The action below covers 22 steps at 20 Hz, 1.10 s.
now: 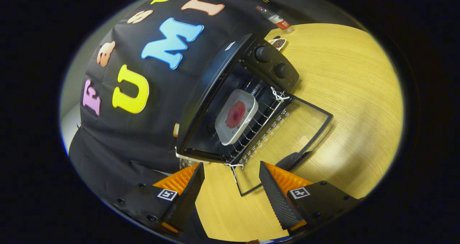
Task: Open the toaster oven, put the food inside, and close the toaster oven door.
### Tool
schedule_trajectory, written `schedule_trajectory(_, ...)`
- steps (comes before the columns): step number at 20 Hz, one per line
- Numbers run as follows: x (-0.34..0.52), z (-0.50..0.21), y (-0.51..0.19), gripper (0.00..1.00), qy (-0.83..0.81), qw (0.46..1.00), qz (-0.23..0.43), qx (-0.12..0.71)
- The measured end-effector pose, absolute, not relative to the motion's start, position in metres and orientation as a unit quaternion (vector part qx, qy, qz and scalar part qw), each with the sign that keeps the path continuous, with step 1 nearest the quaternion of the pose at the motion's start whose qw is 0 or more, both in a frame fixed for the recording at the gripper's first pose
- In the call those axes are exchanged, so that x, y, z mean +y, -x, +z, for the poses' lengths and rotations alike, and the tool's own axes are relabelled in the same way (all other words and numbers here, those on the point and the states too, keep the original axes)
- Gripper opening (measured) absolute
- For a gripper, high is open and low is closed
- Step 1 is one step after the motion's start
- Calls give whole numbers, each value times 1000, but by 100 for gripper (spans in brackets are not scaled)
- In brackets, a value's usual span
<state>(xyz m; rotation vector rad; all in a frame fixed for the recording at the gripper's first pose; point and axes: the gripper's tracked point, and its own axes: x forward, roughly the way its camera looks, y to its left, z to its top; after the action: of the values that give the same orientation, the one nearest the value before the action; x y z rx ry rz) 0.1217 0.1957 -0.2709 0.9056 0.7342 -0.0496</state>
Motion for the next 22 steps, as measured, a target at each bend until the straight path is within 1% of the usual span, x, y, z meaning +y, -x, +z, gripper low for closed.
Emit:
schedule_trajectory(6, 194, -296, -88, 97, -303, 867, 22, 396)
schedule_trajectory(9, 196, -305, -79, 97, -249, 871, 53, 421)
schedule_trajectory(16, 176, -348, -69, 98, -96, 866, 57, 488)
schedule_trajectory(22, 163, -374, -75, 99, -8, 855, 47, 516)
